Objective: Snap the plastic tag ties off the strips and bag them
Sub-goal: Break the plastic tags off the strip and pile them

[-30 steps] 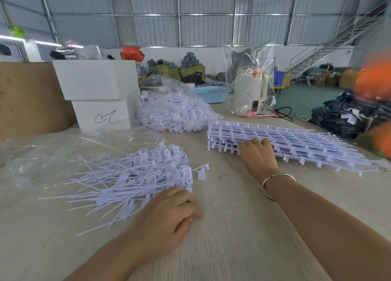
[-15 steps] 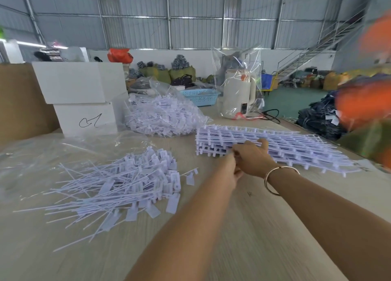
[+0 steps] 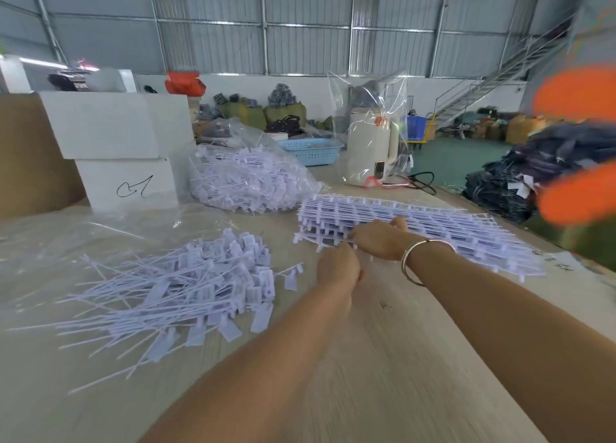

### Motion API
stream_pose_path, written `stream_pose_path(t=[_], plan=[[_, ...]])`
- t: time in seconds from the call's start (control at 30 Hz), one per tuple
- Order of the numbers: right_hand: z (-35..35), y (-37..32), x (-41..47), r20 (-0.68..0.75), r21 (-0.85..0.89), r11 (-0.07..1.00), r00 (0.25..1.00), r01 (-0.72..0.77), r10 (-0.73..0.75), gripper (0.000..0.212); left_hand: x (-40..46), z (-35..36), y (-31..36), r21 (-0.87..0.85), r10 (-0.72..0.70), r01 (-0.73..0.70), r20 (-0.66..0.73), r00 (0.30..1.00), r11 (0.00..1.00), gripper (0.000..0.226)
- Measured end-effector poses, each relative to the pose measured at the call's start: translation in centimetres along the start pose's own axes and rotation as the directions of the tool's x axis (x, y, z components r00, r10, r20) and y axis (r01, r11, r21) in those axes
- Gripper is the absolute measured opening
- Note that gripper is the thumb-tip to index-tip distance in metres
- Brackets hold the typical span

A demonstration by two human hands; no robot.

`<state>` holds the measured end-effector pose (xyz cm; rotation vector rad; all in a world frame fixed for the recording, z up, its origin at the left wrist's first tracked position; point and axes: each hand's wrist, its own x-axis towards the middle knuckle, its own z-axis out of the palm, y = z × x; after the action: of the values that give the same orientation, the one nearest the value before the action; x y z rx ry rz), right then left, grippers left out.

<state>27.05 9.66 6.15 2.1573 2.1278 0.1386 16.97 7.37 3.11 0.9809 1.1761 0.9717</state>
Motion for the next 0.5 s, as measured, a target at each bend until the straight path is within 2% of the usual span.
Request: stream_pose_path(t=[0.07, 0.2, 0.33, 0.4, 0.5], plan=[[-0.7, 0.1, -0.1, 0.009, 0.011, 0.999, 0.999, 0.051, -0.051, 0.03, -0.9, -1.1, -0.1, 0.065, 0.038, -0.038, -0.002, 0.999, 0.997, 0.031], [-0.7, 0.5, -1.1, -0.008, -0.168, 0.975, 0.988, 0.149, -0.153, 0.033, -2.2, -3.0, -0.2, 0.207, 0.151, -0.15, 0.012, 0.988, 0.967, 0.039], [0.4, 1.9, -2.2, -0.078, -0.051, 0.971, 0.968, 0.233, -0.237, 0.028, -3.5, -3.9, -0.2, 0.29, 0.201, -0.204, 0.041, 0.979, 0.935, 0.046], [0.5, 2.7, -2.6, -0.112, -0.039, 0.964, 0.958, 0.262, -0.265, 0.033, -3.9, -4.1, -0.4, 0.263, 0.187, -0.185, 0.02, 0.982, 0.947, 0.043], [1.0, 3.2, -2.9, -0.145, -0.201, 0.933, 0.932, 0.3, -0.331, 0.041, -4.3, -4.9, -1.0, 0.179, 0.135, -0.13, -0.017, 0.991, 0.975, 0.035]])
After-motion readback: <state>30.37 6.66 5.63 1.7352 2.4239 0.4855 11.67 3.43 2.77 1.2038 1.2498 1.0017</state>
